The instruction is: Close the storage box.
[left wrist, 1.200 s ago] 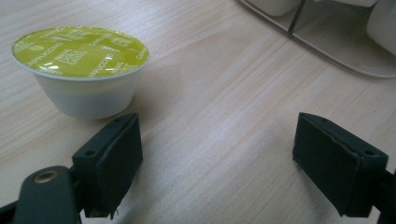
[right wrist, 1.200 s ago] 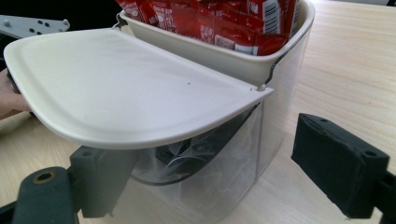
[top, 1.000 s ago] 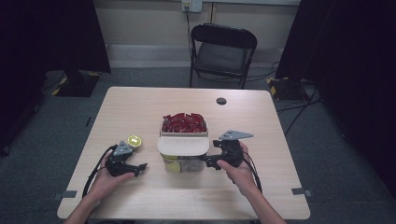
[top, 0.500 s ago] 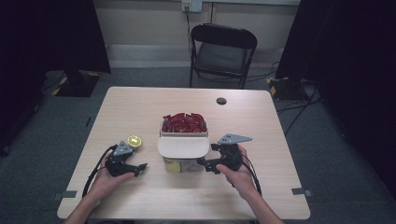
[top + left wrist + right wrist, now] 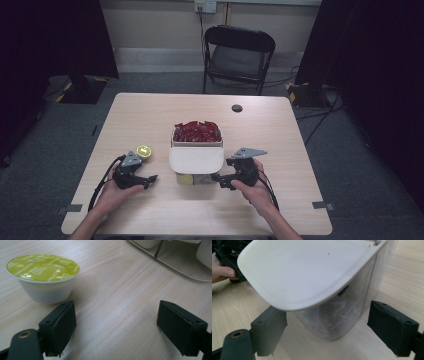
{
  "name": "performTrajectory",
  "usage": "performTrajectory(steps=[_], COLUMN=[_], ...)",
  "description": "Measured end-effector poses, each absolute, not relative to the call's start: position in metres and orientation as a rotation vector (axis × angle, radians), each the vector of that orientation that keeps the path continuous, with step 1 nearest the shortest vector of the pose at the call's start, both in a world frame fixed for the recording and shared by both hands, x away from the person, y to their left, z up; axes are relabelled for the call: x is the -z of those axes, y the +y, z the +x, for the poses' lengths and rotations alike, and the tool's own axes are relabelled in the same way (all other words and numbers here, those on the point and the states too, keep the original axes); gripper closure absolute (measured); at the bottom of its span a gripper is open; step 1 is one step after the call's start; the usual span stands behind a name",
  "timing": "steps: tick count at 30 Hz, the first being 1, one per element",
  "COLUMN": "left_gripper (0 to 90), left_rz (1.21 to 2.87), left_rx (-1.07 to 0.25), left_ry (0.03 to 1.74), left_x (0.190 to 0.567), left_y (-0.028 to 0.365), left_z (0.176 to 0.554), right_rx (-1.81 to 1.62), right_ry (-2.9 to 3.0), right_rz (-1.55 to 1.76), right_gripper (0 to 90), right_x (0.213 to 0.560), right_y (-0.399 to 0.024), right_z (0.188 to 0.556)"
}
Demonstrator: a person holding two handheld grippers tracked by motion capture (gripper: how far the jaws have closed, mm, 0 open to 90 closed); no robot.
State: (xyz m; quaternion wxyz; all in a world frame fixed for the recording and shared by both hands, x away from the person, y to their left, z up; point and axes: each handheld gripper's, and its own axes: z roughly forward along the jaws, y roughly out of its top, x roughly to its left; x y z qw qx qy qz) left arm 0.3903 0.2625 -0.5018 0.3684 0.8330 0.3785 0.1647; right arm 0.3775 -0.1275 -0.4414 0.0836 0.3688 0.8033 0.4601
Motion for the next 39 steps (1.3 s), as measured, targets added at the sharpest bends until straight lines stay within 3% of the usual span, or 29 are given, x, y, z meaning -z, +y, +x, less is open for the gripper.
performTrajectory(steps=[16, 39], left_gripper=[15.3, 15.3], left_rz=[2.138, 2.138], left_rx=[-0.424, -0.422], left_ry=[0.973, 0.974], left_x=[0.502, 0.502], left_y=[0.262, 0.262], left_z=[0.39, 0.39], right_rx=[-1.33, -1.27], right_ry=[2.317, 2.125], right_rz=[1.183, 1.401], right_gripper=[15.1, 15.1], right_x=[0.44, 0.448], right_y=[-0.15, -0.211], right_z=[0.375, 0.409])
